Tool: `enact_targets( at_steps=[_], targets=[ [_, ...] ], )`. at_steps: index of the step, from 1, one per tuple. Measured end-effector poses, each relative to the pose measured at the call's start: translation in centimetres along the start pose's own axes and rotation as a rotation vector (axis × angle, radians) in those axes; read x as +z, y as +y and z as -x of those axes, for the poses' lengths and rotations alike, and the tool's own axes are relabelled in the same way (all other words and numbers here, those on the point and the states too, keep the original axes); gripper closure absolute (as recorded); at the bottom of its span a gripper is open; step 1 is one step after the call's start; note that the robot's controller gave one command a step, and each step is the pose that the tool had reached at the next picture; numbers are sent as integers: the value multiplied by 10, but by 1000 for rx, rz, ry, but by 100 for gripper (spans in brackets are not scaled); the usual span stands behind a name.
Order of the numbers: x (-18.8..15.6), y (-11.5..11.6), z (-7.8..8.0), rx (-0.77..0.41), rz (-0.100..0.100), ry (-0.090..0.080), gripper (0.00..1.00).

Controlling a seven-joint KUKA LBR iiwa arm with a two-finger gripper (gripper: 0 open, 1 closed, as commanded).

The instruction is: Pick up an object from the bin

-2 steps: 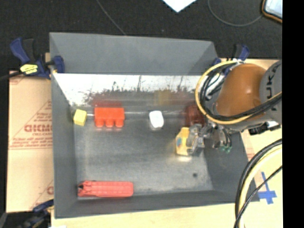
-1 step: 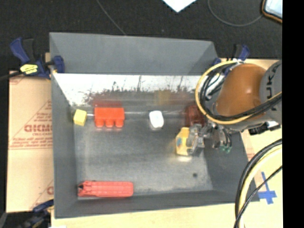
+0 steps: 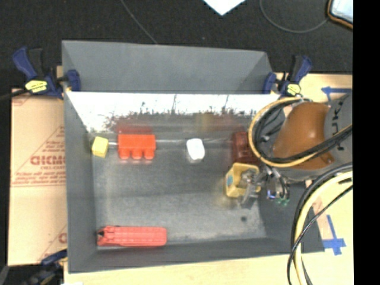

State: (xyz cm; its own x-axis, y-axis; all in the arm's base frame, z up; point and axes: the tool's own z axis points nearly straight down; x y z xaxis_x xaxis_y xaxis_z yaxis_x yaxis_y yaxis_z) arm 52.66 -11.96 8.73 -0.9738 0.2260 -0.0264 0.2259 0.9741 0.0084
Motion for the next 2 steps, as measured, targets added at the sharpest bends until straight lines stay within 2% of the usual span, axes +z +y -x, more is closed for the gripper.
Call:
enact_targets(
  at_steps=[1, 2],
  targets=[
    [-49, 33, 31, -70, 1, -2, 100],
    [14, -22, 12, 116, 4, -3, 100]
  ],
)
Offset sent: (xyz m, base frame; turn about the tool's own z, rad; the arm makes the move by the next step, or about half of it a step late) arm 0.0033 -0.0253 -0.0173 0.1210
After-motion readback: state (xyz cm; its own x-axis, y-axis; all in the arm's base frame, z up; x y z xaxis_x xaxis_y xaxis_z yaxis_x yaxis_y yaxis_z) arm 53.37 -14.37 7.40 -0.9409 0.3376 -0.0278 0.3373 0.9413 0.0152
